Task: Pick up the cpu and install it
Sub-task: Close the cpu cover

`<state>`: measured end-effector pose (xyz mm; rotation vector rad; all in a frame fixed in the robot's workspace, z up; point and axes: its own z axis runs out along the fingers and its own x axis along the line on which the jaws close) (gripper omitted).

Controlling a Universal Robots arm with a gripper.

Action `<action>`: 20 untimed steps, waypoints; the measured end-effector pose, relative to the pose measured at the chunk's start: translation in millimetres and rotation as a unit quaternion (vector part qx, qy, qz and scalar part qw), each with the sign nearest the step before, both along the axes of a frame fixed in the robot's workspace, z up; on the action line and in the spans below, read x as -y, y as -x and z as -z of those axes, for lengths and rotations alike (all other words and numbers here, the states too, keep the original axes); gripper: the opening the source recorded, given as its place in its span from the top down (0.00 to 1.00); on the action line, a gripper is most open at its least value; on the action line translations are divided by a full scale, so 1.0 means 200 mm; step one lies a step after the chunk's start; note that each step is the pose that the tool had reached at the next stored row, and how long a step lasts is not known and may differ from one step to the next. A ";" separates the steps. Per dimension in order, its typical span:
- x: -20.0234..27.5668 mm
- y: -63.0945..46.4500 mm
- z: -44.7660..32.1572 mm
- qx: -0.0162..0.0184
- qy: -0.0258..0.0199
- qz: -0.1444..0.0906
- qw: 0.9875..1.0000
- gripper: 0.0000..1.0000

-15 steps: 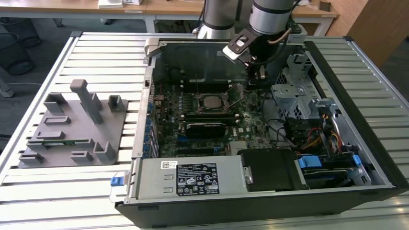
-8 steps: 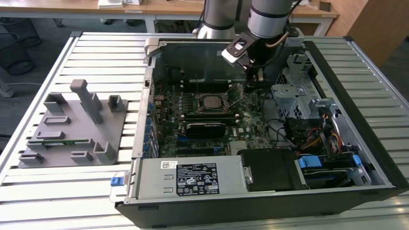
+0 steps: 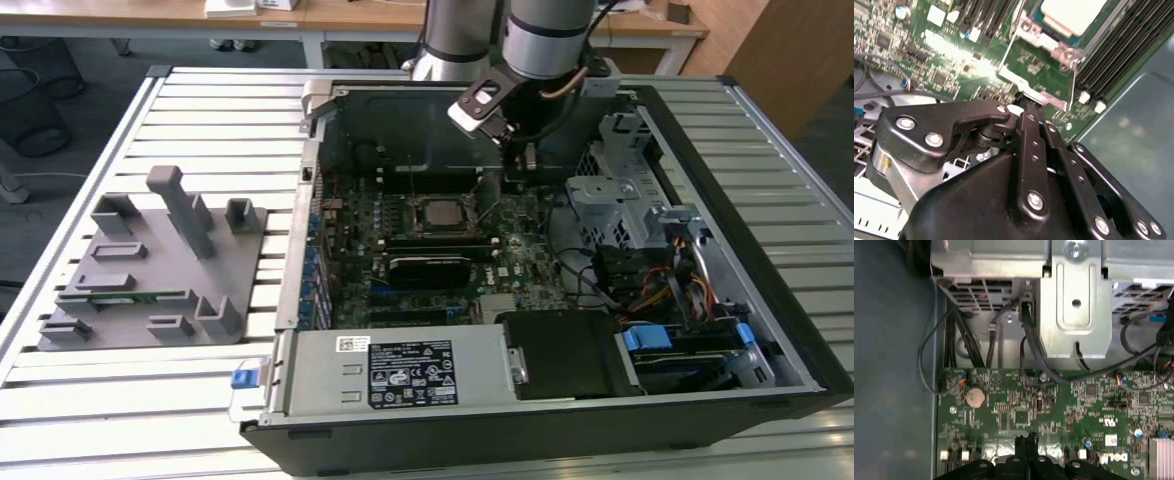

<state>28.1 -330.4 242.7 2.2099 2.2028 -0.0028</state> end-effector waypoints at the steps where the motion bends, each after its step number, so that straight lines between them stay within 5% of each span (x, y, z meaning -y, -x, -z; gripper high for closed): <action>1: 0.000 0.02 0.000 0.000 0.000 0.000 1.000 0.89; 20: 0.000 0.17 0.001 0.000 0.000 0.000 1.000 0.89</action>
